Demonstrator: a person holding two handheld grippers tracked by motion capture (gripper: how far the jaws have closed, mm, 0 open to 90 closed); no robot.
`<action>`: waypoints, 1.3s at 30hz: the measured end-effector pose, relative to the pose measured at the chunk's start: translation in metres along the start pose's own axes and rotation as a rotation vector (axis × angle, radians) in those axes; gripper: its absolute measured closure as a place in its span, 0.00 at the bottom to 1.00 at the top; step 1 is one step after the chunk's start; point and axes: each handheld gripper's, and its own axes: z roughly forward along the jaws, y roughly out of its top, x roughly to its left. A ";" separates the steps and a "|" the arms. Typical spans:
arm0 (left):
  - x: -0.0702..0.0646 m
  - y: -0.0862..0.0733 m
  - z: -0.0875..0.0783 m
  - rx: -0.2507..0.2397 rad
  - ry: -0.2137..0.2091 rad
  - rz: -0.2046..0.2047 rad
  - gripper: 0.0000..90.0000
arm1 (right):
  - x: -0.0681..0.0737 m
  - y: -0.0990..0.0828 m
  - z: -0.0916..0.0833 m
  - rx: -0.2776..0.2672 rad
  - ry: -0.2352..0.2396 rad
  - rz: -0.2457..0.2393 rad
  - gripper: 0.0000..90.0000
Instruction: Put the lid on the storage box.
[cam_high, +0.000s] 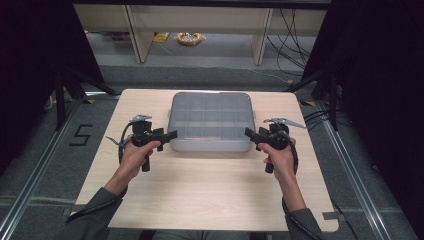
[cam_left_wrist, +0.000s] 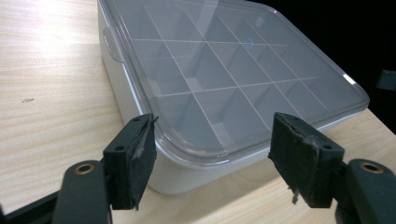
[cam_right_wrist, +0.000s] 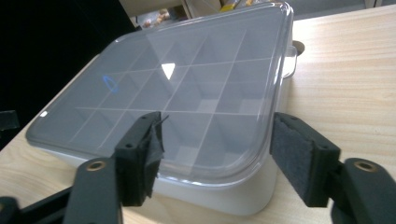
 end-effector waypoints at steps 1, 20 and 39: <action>0.000 -0.001 -0.001 0.001 0.002 0.001 0.34 | 0.000 -0.002 -0.001 -0.005 0.004 -0.005 0.38; -0.014 -0.021 -0.023 -0.001 -0.015 0.055 0.30 | 0.009 -0.012 -0.013 0.023 0.026 -0.007 0.33; -0.034 -0.067 -0.041 0.042 -0.078 0.109 0.26 | 0.029 -0.029 -0.028 0.046 0.070 0.017 0.19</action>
